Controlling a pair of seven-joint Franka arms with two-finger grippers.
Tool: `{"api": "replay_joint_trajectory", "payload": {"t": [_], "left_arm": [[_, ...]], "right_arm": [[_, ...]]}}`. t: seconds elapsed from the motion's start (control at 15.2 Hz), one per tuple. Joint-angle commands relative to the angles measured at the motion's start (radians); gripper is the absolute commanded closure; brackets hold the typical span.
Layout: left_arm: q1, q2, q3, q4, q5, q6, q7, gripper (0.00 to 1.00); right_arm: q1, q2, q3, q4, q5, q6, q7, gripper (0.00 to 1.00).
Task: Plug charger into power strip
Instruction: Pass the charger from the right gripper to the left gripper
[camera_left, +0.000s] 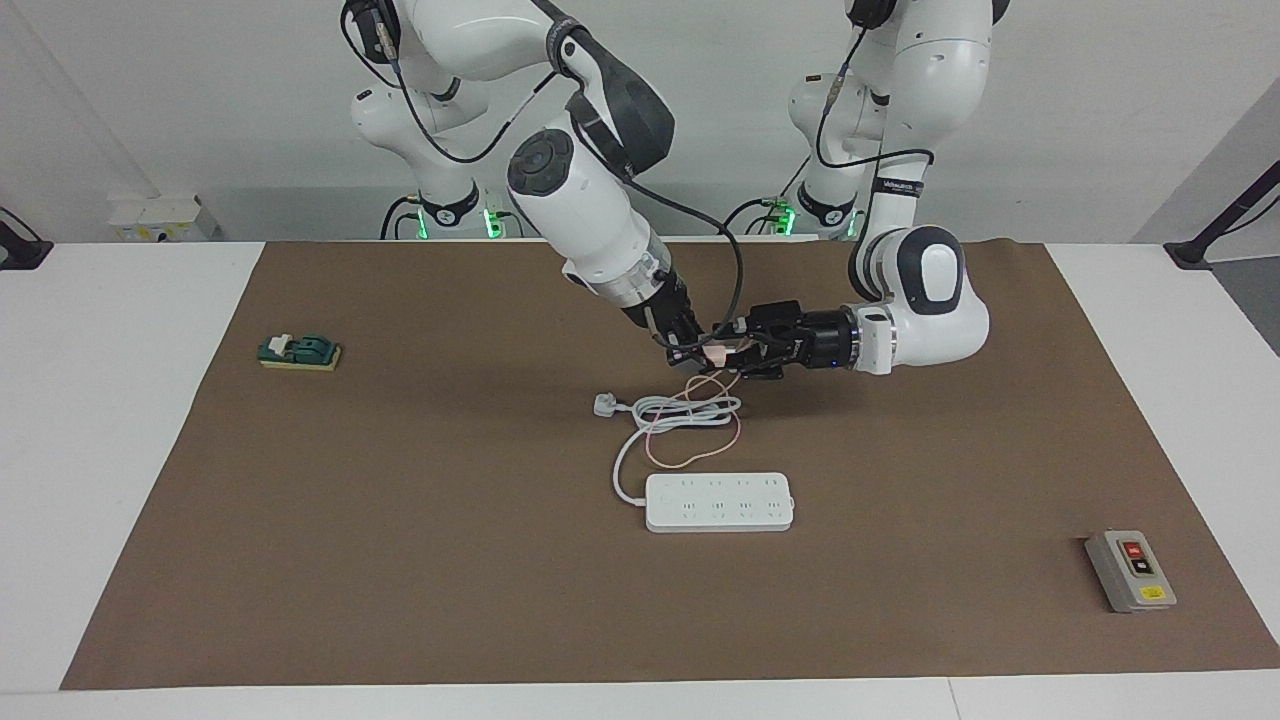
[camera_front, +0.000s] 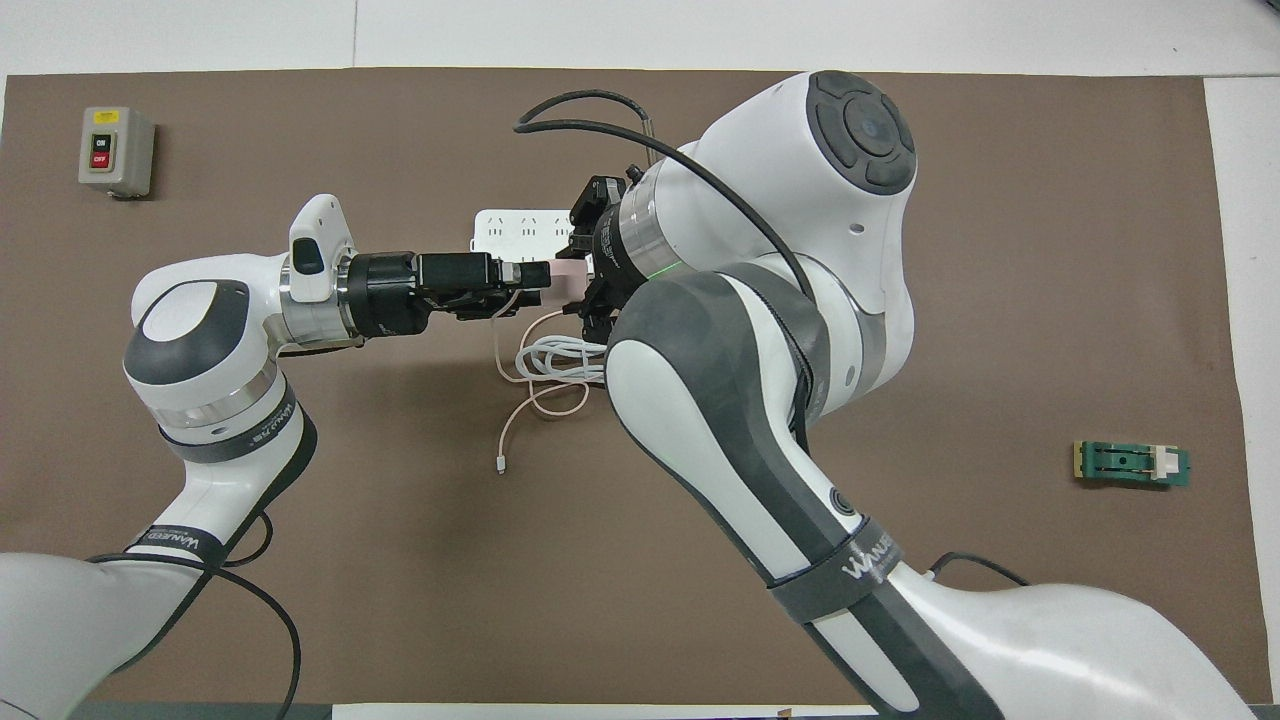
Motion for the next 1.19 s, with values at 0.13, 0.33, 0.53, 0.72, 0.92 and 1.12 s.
{"api": "replay_joint_trajectory", "payload": {"t": [0.13,0.33,0.53,0.72,0.92,1.12], "left_arm": [[-0.009,0.008,0.001,0.006,-0.01,0.008,0.017,0.32],[-0.01,0.008,0.001,0.005,-0.008,0.013,0.016,0.39],[-0.012,0.009,0.001,0.008,-0.002,0.022,0.014,0.43],[-0.012,0.008,0.001,0.008,0.01,0.028,0.016,0.61],[-0.013,0.009,0.001,0.017,0.012,0.036,0.016,0.78],[-0.012,0.017,0.002,0.023,0.013,0.033,0.014,0.85]], "right_arm": [[0.0,0.001,0.0,0.002,0.008,0.013,0.016,1.0],[0.0,0.003,0.0,0.002,0.009,0.015,0.016,1.0],[0.0,0.003,0.0,0.002,0.009,0.013,0.016,1.0],[0.0,0.003,0.0,0.002,0.009,0.015,0.016,1.0],[0.0,0.003,0.0,0.002,0.009,0.013,0.016,1.0],[0.0,0.003,0.0,0.002,0.009,0.015,0.016,1.0]]}}
